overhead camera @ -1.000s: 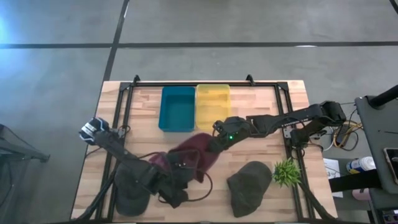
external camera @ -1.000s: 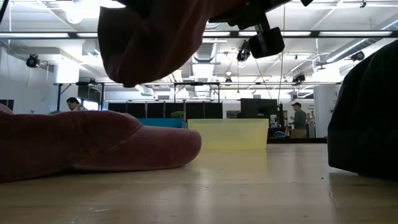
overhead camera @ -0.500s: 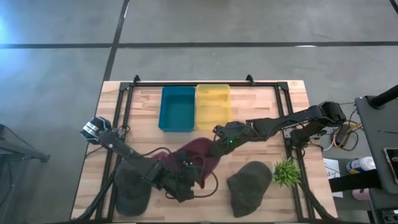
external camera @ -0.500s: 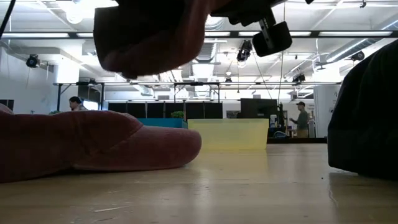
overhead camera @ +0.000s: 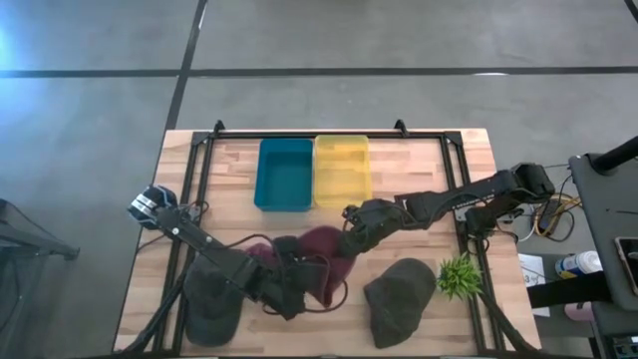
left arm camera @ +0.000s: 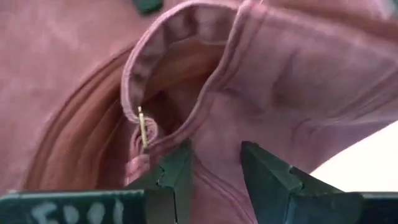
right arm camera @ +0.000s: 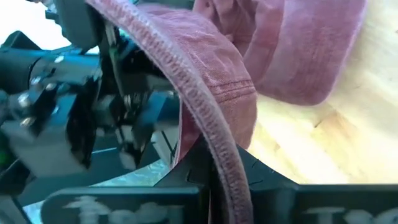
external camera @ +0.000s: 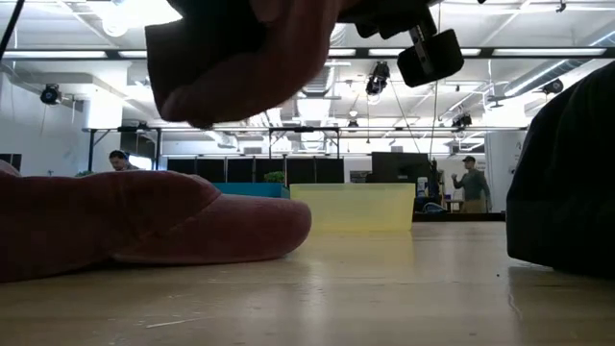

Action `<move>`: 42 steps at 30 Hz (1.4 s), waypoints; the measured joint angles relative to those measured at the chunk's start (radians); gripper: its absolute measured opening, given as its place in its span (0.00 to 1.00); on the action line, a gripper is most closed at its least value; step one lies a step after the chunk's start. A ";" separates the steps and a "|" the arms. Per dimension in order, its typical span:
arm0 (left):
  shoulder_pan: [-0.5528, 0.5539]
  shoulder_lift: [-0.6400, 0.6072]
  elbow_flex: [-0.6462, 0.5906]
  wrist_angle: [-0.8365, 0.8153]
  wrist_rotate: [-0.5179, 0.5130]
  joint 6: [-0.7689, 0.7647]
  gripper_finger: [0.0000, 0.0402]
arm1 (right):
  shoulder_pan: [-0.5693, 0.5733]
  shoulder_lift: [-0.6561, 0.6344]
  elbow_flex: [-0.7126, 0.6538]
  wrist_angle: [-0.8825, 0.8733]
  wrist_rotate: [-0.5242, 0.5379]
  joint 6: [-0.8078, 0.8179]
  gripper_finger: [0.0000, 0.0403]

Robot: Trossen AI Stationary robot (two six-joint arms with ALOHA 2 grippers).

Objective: Pick & Place hat
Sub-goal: Put the top pink cap into the blue bin

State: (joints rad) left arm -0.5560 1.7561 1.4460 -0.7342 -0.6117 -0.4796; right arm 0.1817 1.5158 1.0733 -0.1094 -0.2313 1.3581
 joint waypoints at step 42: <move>-0.041 -0.007 0.366 -0.392 -0.089 0.033 0.33 | -0.053 -0.003 0.000 0.027 -0.124 -0.150 0.03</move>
State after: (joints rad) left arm -0.5972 1.7496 1.8120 -1.1260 -0.7003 -0.4468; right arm 0.1287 1.5124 1.0733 -0.0827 -0.3554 1.2079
